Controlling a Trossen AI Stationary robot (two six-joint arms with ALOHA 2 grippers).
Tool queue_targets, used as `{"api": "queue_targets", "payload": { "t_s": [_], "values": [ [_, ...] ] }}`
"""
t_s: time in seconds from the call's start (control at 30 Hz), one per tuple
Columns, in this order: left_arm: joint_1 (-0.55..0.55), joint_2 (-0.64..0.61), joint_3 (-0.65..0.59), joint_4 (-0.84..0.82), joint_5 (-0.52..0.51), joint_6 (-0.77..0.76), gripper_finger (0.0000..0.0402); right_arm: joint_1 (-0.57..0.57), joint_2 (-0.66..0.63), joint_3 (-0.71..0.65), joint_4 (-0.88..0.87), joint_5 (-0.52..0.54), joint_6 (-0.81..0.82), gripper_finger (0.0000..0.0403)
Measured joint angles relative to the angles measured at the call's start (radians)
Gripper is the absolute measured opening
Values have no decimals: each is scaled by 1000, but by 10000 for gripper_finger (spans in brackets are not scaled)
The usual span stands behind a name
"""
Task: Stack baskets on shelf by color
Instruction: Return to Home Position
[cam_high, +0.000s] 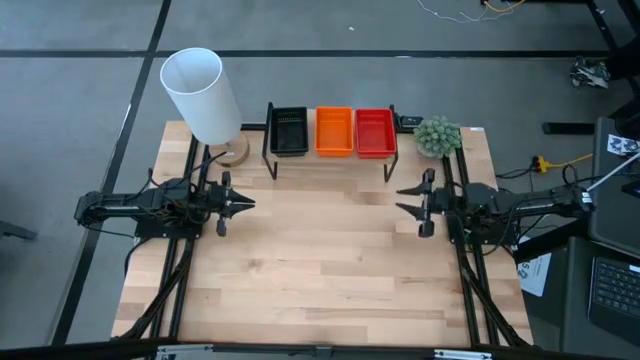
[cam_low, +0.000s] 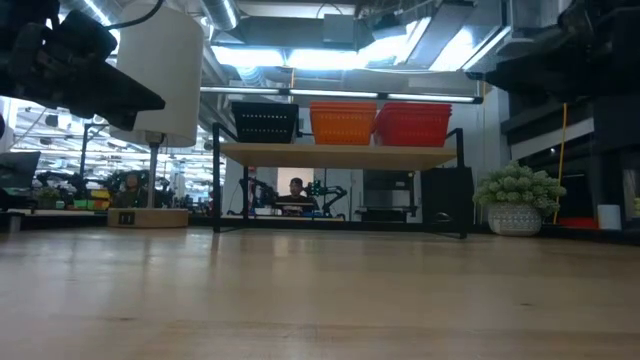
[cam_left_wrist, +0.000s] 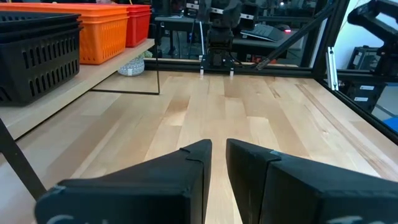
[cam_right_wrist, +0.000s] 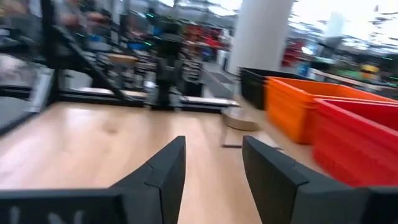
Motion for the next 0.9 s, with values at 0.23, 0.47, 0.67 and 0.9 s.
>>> {"api": "queue_targets", "payload": {
  "t_s": [0.23, 0.47, 0.67, 0.9],
  "values": [
    [0, 0, 0, 0, 0, 0, 41, 0, -169, -64, -47, -10, 17, 158],
    [0, 0, 0, 0, 0, 0, 41, 0, -294, -69, -157, -10, 18, 158],
    [0, 0, 0, 0, 0, 0, 41, 0, -293, -69, -216, -16, 21, 158],
    [0, 0, 0, 0, 0, 0, 41, 0, -292, -69, -212, -24, 18, 158]
  ]
}}
